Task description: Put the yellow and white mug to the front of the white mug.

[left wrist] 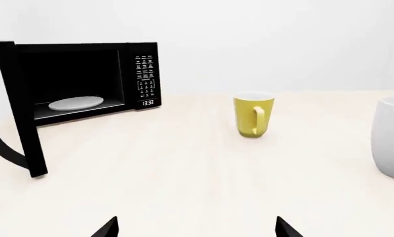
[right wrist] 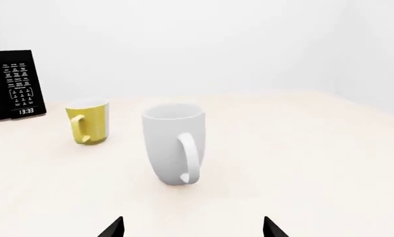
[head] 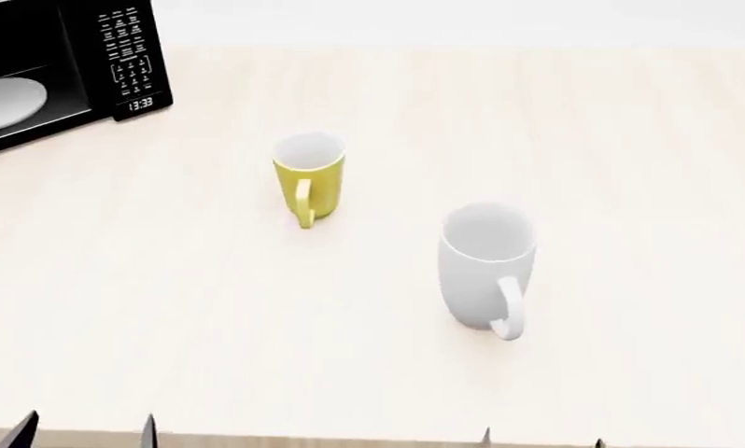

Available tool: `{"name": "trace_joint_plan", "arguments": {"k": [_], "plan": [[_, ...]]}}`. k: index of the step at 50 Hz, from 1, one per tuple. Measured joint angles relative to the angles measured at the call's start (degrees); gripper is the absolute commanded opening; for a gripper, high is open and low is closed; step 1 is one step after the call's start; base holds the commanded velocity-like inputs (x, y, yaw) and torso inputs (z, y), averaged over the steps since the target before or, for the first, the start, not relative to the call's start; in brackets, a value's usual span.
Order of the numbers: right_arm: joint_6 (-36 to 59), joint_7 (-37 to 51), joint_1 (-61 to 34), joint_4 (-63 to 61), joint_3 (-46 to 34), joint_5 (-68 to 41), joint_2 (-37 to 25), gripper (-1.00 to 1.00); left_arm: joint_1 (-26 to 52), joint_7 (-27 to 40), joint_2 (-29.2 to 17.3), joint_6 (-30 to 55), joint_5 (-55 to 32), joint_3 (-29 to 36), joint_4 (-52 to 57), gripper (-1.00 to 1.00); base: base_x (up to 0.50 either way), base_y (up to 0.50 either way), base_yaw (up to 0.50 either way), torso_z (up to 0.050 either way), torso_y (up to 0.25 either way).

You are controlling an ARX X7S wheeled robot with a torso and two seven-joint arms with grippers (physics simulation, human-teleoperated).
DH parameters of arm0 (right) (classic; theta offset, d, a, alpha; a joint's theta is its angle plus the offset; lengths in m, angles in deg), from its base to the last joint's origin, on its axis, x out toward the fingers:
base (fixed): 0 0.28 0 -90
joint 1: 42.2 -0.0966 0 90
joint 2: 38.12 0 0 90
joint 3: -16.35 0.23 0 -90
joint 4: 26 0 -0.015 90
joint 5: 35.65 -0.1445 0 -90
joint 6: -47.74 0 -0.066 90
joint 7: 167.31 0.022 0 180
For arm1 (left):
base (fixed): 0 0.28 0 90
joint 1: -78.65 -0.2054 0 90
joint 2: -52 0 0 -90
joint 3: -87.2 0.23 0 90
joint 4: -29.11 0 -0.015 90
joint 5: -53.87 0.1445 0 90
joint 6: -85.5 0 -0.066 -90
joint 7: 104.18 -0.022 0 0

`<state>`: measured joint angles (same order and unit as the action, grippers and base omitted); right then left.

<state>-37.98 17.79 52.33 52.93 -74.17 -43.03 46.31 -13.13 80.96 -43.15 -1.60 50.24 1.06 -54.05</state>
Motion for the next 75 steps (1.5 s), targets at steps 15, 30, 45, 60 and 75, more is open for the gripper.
{"name": "trace_joint_plan", "arguments": {"k": [15, 30, 45, 60, 75], "plan": [[-1.82, 1.66, 2.27, -3.1, 1.52, -1.42, -1.67, 1.0, 0.08, 1.26, -1.3, -0.05, -0.52, 0.92, 0.31, 1.0, 0.39, -0.32, 0.0, 0.0, 0.0], [-3.09, 2.36, 3.02, -3.84, 0.86, -1.58, -2.7, 1.0, 0.52, 2.21, -1.99, 0.08, -1.39, 1.65, -0.36, 1.0, 0.48, -0.19, 0.0, 0.0, 0.0], [-3.49, 3.2, 3.21, -4.07, -0.03, -1.3, -3.5, 1.0, 0.86, 3.1, -2.62, 0.18, -2.23, 2.13, -0.85, 1.0, 0.5, -0.14, 0.0, 0.0, 0.0], [0.23, 5.89, 2.16, -3.69, -0.85, 0.25, -3.71, 1.0, 1.12, 3.7, -3.19, 0.21, -3.06, 2.65, -1.32, 1.0, 0.1, -0.01, 0.0, 0.0, 0.0], [0.94, 7.04, 1.83, -3.38, -1.42, 0.22, -4.04, 1.0, 1.6, 4.38, -3.66, 0.14, -3.63, 3.1, -2.26, 1.0, 0.01, 0.0, 0.0, 0.0, 0.0]]}}
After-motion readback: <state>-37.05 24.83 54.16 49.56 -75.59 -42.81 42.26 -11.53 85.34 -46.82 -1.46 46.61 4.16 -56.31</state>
